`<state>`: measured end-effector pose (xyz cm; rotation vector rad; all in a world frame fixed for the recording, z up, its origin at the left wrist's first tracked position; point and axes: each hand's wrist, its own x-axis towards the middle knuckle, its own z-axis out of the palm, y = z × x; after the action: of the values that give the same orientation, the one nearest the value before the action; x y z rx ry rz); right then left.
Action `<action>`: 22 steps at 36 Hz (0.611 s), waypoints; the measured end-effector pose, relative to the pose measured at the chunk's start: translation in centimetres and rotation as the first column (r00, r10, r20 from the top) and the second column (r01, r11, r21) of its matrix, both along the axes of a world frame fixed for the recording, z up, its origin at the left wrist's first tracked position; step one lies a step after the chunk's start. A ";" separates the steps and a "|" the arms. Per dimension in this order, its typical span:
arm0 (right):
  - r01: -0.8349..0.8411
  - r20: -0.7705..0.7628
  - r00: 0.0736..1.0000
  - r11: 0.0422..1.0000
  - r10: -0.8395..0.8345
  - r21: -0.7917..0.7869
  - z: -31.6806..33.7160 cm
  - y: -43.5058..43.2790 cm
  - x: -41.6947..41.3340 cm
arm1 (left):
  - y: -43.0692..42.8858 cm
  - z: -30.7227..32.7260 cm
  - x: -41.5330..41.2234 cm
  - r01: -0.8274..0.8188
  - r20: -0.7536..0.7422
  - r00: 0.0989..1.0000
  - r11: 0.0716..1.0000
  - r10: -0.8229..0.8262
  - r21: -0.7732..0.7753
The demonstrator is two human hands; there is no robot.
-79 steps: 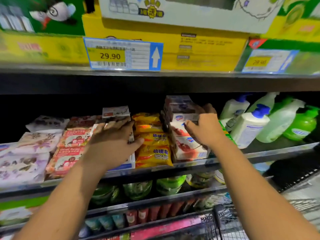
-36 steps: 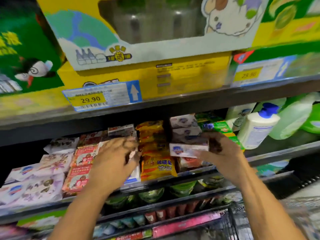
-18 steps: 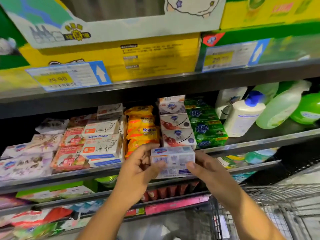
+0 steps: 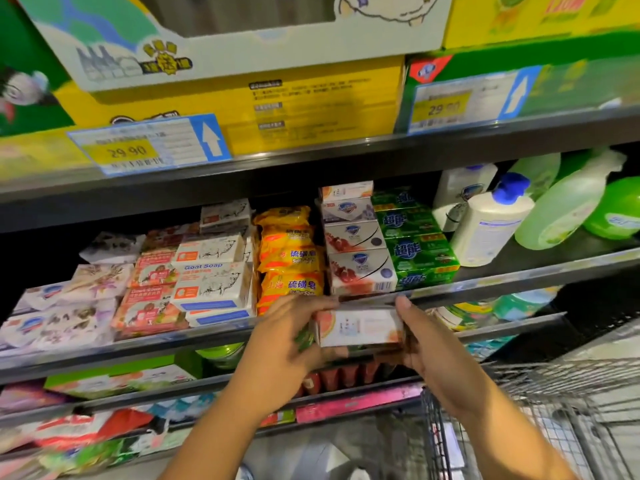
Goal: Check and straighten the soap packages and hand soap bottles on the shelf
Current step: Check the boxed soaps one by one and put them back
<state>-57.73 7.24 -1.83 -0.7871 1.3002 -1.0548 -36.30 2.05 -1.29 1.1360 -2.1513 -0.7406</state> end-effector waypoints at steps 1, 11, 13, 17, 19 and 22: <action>0.005 -0.003 1.000 1.000 -0.005 -0.024 0.1 0.2 0.1 | 0.4 0.4 -0.2 -0.036 -0.092 0.995 0.995 0.045 0.094; 0.000 -0.009 1.000 0.951 -0.003 -0.308 1.0 0.3 1.1 | 1.2 2.8 -2.0 0.033 -0.541 0.743 0.785 0.395 0.619; 0.051 0.031 0.999 0.947 -0.044 -0.317 1.2 0.1 1.2 | 1.1 2.8 -1.9 0.045 -0.509 0.761 0.751 0.401 0.659; 0.092 0.171 0.984 0.951 -0.042 -0.294 1.5 -0.2 1.0 | 0.9 2.3 -0.5 0.282 -0.566 0.786 0.671 0.248 0.686; 0.102 0.239 0.970 0.961 -0.039 -0.259 1.7 -0.3 1.0 | 0.9 2.4 0.3 0.267 -0.477 0.874 0.731 0.091 0.628; 0.064 0.243 0.970 0.977 -0.013 -0.203 2.2 -0.1 1.2 | 0.7 2.9 0.4 0.071 -0.198 0.980 0.932 0.000 0.356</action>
<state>-56.54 7.12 0.36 -0.7657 1.0128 -1.2918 -35.89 2.71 1.61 1.1503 -1.9222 -1.2522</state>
